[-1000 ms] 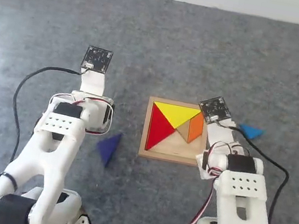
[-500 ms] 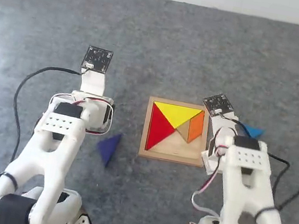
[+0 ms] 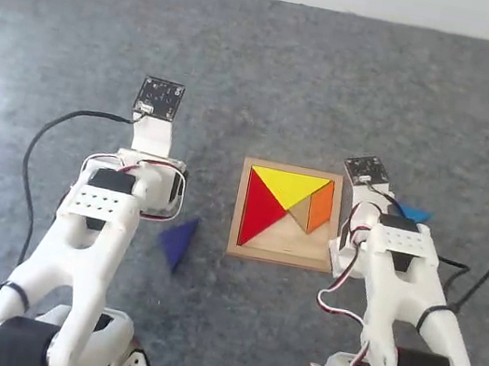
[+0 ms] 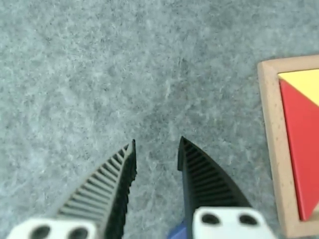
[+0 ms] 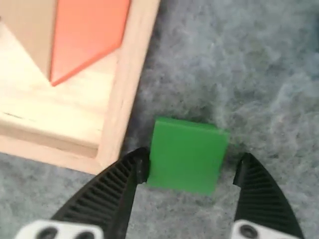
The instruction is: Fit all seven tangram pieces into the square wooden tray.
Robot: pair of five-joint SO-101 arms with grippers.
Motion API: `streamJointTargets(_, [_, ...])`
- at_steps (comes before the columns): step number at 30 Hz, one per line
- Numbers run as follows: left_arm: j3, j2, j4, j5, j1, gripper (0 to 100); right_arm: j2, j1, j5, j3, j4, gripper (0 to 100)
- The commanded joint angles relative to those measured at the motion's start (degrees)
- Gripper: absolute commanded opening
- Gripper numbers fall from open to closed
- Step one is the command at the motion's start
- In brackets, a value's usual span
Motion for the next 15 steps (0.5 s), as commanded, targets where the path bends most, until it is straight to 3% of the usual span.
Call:
streamJointTargets(1, [-0.40,-1.85,-1.23,0.62,0.00,13,-0.13,0.48,-0.44,-2.99,-1.10,28.8])
streamJointTargets(7, [-0.40,-1.85,-1.23,0.62,0.00,13,-0.13,-2.51,-1.23,-3.16,-1.45,20.3])
streamJointTargets(10, [-0.40,-1.85,-1.23,0.62,0.00,13,-0.04,-2.95,-5.54,-4.31,-1.45,14.7])
streamJointTargets(15, [-0.40,-1.85,-1.23,0.62,0.00,13,0.48,-2.77,-7.38,-4.57,-1.45,17.7])
